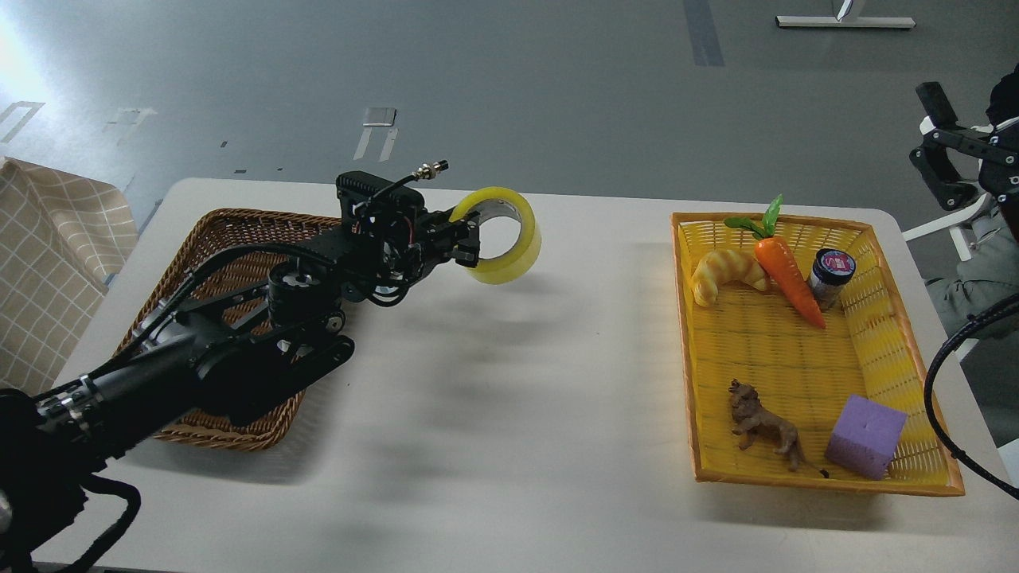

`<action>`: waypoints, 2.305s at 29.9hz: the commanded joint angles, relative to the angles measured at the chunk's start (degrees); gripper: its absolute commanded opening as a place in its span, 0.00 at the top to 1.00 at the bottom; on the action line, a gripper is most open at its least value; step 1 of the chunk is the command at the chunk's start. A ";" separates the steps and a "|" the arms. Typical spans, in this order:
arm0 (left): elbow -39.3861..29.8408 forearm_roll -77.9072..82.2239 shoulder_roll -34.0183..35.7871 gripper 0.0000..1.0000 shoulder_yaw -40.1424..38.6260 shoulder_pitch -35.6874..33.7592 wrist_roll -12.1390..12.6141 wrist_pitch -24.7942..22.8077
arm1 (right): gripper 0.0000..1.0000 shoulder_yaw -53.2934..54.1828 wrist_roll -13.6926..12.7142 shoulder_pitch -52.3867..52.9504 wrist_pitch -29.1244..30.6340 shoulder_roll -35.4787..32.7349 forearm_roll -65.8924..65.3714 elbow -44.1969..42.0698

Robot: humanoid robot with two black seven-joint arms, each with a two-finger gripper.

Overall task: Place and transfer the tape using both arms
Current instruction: 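Lift the tape roll with the left gripper over the wicker basket, then lower the tape into the wicker basket and release it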

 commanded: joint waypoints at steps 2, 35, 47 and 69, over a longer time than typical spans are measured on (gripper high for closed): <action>-4.49 -2.31 10.42 0.90 -0.07 -0.80 -1.58 -1.77 | 0.00 0.01 -0.01 0.09 0.01 0.14 0.00 -0.28; -3.63 -3.29 34.00 0.90 5.21 10.53 -11.87 3.14 | 0.00 0.36 -0.01 -2.28 0.01 0.32 0.09 0.07; -1.86 -3.29 33.30 0.89 5.12 13.96 -14.06 5.35 | 0.00 0.45 -0.01 -2.63 0.01 0.14 0.09 0.16; 7.10 -3.38 29.52 0.02 5.12 14.93 -23.10 9.74 | 0.00 0.80 -0.01 -4.39 0.01 -0.21 -0.35 0.78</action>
